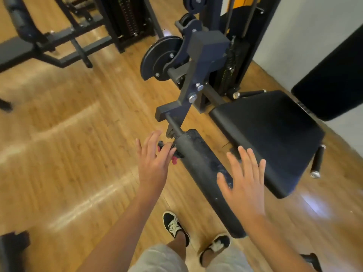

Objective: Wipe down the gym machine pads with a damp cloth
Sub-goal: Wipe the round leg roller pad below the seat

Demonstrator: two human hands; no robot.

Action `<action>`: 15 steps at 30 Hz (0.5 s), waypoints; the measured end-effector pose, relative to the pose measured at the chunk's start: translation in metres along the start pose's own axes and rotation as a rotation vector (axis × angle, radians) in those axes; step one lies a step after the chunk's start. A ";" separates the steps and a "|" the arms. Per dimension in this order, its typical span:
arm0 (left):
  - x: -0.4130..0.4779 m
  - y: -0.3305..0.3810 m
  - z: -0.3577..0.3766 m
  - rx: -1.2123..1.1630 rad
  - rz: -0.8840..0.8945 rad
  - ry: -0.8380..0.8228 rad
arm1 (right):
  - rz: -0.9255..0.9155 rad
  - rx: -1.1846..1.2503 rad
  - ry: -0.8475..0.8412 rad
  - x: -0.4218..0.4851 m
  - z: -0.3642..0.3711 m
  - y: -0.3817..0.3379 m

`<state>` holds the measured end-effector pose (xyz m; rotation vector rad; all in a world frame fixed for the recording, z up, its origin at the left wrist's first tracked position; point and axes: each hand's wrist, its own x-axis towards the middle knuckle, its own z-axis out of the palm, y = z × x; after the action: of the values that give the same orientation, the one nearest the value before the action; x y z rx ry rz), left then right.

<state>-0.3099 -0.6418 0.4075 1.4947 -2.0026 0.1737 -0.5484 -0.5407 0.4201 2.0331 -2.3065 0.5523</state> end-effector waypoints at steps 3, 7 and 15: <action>0.005 -0.013 0.001 -0.065 0.049 -0.014 | 0.054 -0.003 0.019 -0.013 0.007 -0.016; 0.009 -0.024 0.007 -0.086 0.103 -0.048 | 0.112 -0.034 0.033 -0.026 0.016 -0.025; 0.029 -0.043 0.029 -0.230 0.266 -0.180 | 0.281 -0.151 0.060 -0.061 0.037 -0.046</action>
<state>-0.2874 -0.6936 0.3889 1.1324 -2.2749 -0.0843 -0.4865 -0.4963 0.3821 1.6193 -2.5282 0.4242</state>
